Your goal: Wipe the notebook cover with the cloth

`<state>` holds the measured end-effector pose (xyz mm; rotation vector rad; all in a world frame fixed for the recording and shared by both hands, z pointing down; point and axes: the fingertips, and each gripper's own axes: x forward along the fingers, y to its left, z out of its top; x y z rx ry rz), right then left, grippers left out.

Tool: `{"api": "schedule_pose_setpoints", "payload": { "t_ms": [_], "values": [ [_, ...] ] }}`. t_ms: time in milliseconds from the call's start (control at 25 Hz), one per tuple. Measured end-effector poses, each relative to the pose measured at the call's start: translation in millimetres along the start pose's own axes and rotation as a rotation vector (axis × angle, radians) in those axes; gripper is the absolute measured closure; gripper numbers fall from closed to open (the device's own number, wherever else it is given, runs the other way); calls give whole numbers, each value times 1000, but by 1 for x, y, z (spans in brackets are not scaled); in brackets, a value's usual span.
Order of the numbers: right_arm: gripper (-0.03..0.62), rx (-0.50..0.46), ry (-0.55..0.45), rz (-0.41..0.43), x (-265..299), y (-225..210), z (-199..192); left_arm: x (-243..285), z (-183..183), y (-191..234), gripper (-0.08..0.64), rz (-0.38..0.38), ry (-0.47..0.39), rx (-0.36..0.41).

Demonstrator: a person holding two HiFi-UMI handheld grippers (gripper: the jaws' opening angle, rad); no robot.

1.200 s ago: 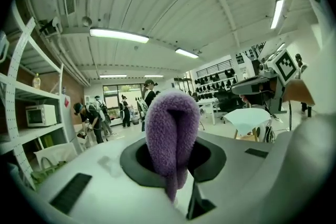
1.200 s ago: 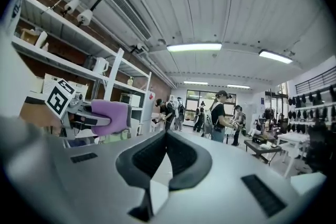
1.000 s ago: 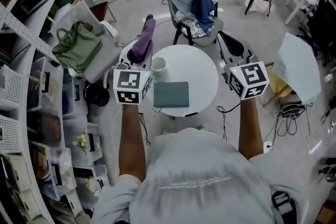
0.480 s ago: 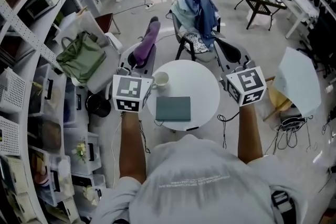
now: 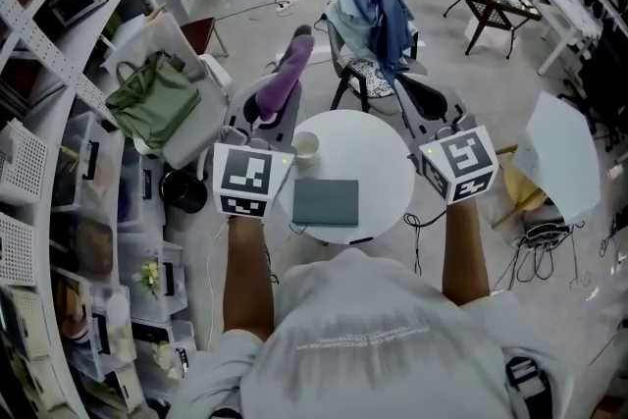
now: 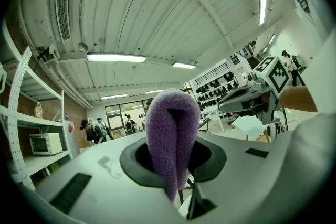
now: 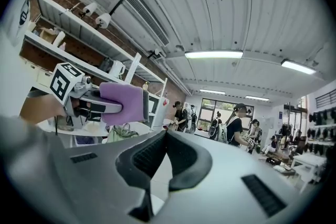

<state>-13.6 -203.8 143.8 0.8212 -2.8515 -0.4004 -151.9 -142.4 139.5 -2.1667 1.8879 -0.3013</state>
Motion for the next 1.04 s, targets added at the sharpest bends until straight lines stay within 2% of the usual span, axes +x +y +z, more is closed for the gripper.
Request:
{"api": "schedule_pose_setpoints", "payload": {
  "t_ms": [160, 600, 1040],
  "values": [
    [592, -18, 9, 7, 3, 1, -4, 3, -5, 1, 494, 0, 8, -8],
    [592, 8, 12, 15, 7, 2, -12, 6, -20, -4, 494, -15, 41, -29],
    [592, 8, 20, 21, 8, 2, -17, 10, -26, -12, 494, -39, 26, -122]
  ]
}}
